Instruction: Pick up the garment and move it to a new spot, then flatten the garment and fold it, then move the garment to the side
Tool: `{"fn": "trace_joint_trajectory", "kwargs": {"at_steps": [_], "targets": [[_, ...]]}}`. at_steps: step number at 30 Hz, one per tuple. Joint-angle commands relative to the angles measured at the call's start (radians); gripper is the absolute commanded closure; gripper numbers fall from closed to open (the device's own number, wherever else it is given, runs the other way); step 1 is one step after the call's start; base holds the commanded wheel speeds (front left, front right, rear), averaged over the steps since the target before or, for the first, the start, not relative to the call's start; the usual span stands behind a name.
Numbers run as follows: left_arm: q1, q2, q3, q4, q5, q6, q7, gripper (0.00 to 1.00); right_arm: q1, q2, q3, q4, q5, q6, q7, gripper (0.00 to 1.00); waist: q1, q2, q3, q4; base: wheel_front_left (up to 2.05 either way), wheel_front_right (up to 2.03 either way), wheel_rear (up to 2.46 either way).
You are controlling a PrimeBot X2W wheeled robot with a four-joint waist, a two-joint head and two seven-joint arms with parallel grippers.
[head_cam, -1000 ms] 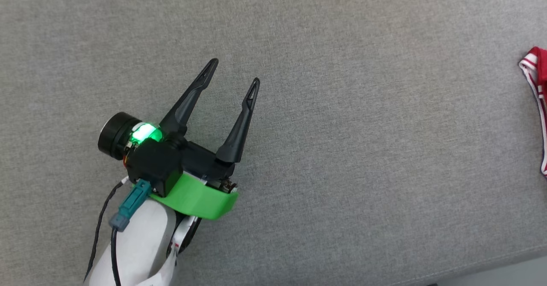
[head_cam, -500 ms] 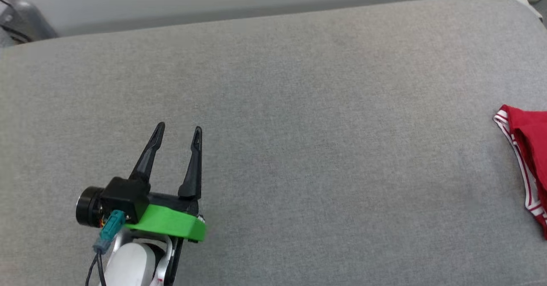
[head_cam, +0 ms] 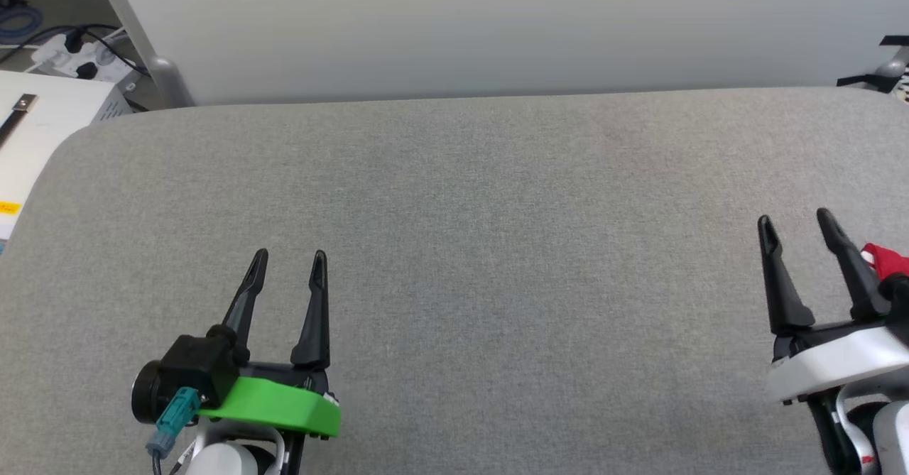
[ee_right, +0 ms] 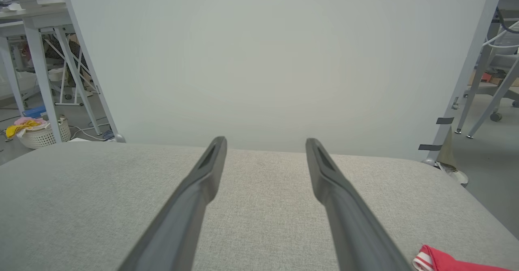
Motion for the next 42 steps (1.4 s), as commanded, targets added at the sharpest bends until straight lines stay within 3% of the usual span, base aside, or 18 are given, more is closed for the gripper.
{"fn": "trace_joint_trajectory", "kwargs": {"at_steps": [1, 12, 42], "targets": [[0.023, -0.008, 0.007, -0.003, -0.003, -0.012, -0.006, 0.00, 0.018, 0.008, 0.007, 0.014, 0.003, -0.001, -0.016, 0.00, 0.0001, 0.0000, -0.030, 0.024, 0.00, 0.00, 0.00], [0.057, -0.030, 0.032, 0.072, 0.006, -0.046, -0.006, 0.00, 0.068, 0.106, 0.039, 0.099, 0.000, -0.001, -0.080, 0.00, 0.0001, 0.0000, -0.053, 0.035, 0.00, 0.00, 0.00], [0.054, -0.055, 0.055, 0.085, 0.016, -0.059, -0.006, 0.00, 0.054, 0.114, 0.046, 0.141, 0.007, -0.001, -0.085, 0.00, 0.0001, 0.0000, -0.056, 0.033, 0.00, 0.00, 0.00]]}}
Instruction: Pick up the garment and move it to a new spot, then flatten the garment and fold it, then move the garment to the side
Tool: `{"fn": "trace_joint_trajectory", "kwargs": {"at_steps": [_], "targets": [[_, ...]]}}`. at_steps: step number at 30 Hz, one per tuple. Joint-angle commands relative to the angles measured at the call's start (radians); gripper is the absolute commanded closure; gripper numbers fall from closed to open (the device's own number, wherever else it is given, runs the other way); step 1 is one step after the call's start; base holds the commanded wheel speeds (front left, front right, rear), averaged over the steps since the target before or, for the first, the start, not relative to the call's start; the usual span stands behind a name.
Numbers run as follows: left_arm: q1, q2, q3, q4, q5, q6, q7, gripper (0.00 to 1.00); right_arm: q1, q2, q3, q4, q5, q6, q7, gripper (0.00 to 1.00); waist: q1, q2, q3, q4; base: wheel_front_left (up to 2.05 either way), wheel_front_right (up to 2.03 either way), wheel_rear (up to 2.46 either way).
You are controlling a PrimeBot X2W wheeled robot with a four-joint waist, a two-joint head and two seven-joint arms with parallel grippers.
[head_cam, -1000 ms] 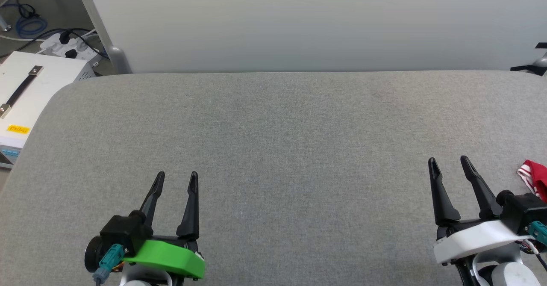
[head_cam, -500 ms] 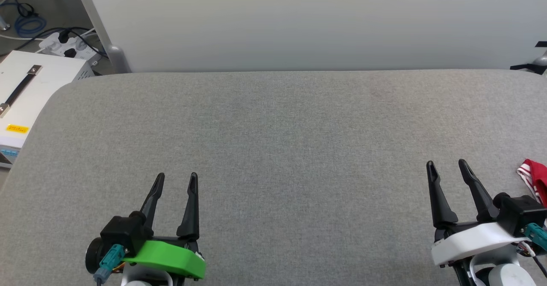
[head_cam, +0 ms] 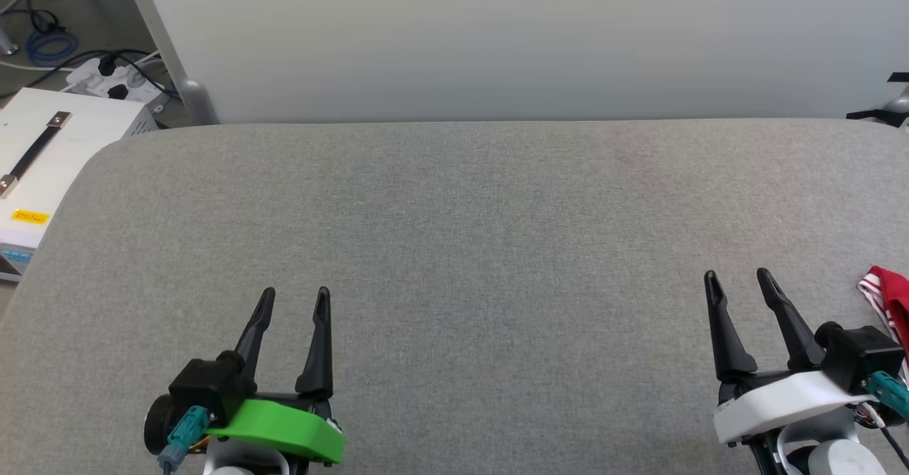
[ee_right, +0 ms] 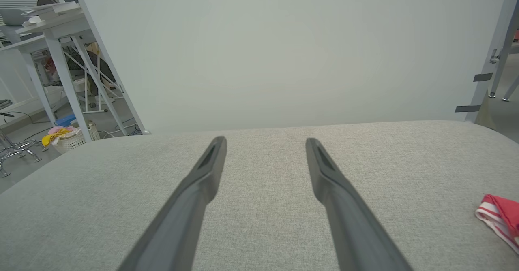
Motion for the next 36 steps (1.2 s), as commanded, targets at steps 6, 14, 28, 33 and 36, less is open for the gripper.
{"fn": "trace_joint_trajectory", "kwargs": {"at_steps": [6, 14, 28, 33, 36], "targets": [[-0.001, 0.000, -0.006, -0.002, 0.001, 0.001, 0.004, 1.00, 0.000, 0.001, -0.001, -0.001, -0.003, 0.000, 0.002, 1.00, 0.0000, 0.0000, 0.002, 0.000, 0.00, 0.00, 0.00], [-0.002, -0.001, -0.002, -0.008, 0.016, 0.009, 0.020, 1.00, 0.001, 0.006, -0.004, -0.006, -0.022, 0.000, 0.015, 1.00, 0.0000, 0.0000, 0.001, 0.000, 0.00, 0.00, 0.00], [-0.003, -0.002, 0.004, -0.018, 0.042, 0.023, 0.049, 1.00, 0.003, 0.013, -0.009, -0.015, -0.054, 0.000, 0.038, 1.00, 0.0000, 0.0000, 0.000, -0.002, 0.00, 0.00, 0.00], [-0.003, -0.003, 0.006, -0.021, 0.050, 0.028, 0.059, 1.00, 0.003, 0.016, -0.011, -0.017, -0.066, 0.000, 0.046, 1.00, 0.0000, 0.0000, 0.000, -0.002, 0.00, 0.00, 0.00], [-0.003, -0.003, 0.007, -0.023, 0.056, 0.031, 0.065, 1.00, 0.004, 0.018, -0.012, -0.019, -0.073, 0.000, 0.051, 1.00, 0.0000, 0.0000, 0.000, -0.002, 0.00, 0.00, 0.00]]}}
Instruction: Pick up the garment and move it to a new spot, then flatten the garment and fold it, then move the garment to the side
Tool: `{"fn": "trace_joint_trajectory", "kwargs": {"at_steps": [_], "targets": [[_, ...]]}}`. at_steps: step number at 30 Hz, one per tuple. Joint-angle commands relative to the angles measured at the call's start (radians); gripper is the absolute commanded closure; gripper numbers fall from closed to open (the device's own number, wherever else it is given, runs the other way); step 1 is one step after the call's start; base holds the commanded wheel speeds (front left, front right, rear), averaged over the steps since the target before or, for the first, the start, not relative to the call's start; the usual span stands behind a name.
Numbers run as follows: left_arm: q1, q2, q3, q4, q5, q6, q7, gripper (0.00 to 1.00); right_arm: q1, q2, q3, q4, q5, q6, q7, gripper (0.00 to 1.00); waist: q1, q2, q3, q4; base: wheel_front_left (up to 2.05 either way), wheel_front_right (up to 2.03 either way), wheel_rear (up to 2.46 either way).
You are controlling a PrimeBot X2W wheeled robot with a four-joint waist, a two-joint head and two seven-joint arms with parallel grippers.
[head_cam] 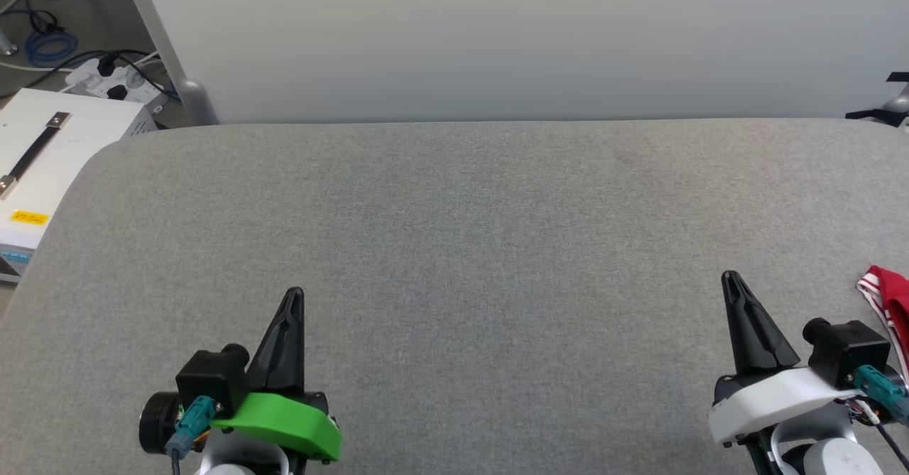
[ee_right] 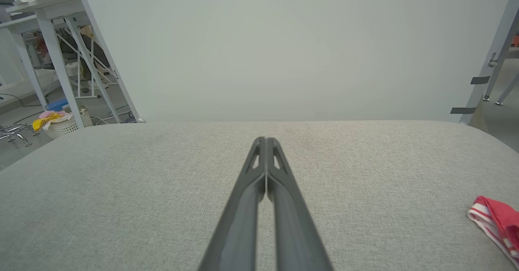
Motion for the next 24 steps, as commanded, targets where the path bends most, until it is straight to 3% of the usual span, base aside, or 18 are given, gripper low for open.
{"fn": "trace_joint_trajectory", "kwargs": {"at_steps": [1, 24], "targets": [[-0.002, -0.003, 0.004, -0.005, 0.012, 0.008, 0.006, 1.00, 0.004, 0.002, -0.003, -0.006, -0.011, 0.000, 0.007, 1.00, 0.0000, 0.0000, 0.000, 0.000, 0.00, 0.00, 0.00], [-0.004, -0.006, 0.015, -0.023, 0.059, 0.033, 0.058, 1.00, 0.007, 0.016, -0.012, -0.022, -0.071, 0.000, 0.050, 1.00, 0.0000, 0.0000, -0.002, -0.002, 0.00, 0.00, 0.00]]}}
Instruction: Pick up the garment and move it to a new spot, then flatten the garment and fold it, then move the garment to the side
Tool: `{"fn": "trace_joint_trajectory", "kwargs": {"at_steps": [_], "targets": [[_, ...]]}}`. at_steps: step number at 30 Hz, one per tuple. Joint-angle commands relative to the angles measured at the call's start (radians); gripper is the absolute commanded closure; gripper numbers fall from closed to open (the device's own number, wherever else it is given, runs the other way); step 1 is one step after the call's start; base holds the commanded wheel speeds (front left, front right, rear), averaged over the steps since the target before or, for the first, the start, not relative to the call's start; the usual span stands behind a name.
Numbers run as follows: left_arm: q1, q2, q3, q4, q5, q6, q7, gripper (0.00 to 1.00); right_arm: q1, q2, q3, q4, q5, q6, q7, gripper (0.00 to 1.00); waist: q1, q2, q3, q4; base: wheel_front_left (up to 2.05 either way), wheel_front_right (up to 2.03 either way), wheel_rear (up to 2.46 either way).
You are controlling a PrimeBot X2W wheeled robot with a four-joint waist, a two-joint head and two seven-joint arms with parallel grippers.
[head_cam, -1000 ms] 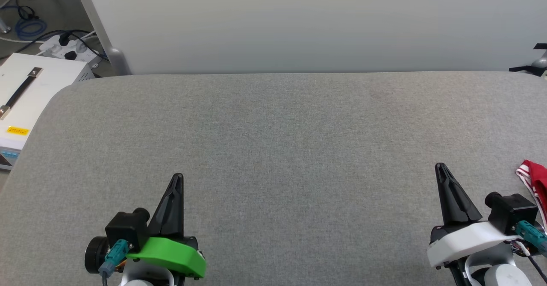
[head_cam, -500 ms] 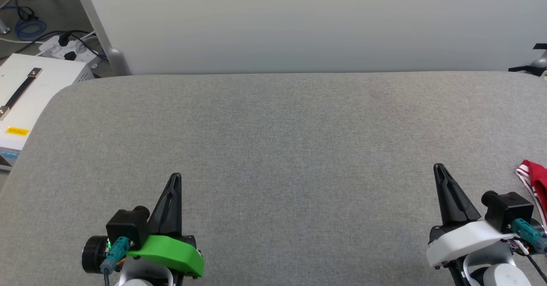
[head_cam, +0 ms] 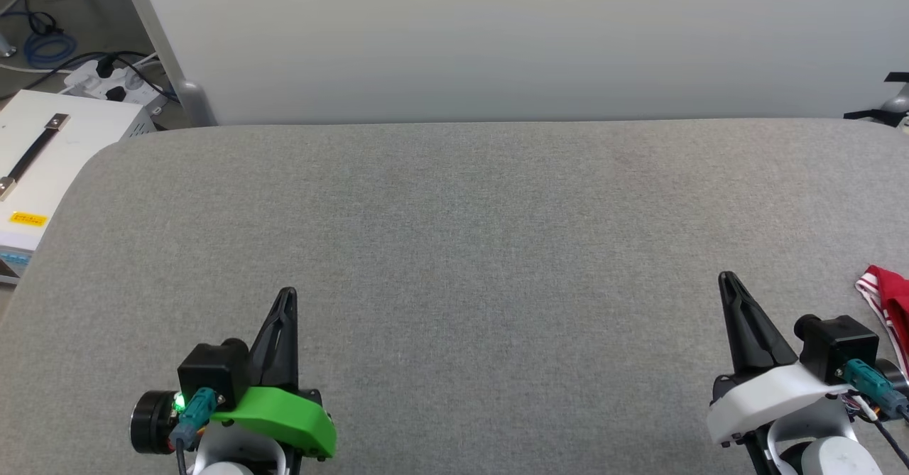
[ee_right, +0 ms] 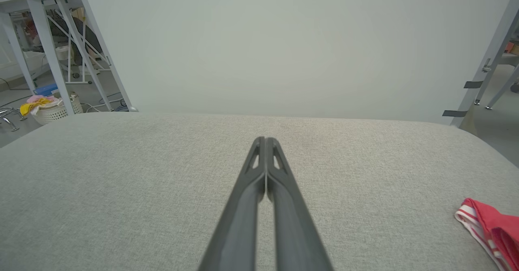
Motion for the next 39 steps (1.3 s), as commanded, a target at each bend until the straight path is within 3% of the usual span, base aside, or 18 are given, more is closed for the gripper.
{"fn": "trace_joint_trajectory", "kwargs": {"at_steps": [1, 39], "targets": [[-0.004, -0.005, 0.002, -0.006, 0.014, 0.008, 0.005, 1.00, 0.007, 0.005, -0.003, -0.006, -0.011, 0.000, 0.007, 1.00, 0.0000, 0.0000, 0.000, 0.000, 0.00, 0.00, 0.00], [-0.007, -0.009, 0.018, -0.032, 0.083, 0.045, 0.081, 1.00, 0.012, 0.026, -0.017, -0.029, -0.100, -0.001, 0.069, 1.00, 0.0000, 0.0000, -0.003, -0.003, 0.00, 0.00, 0.00]]}}
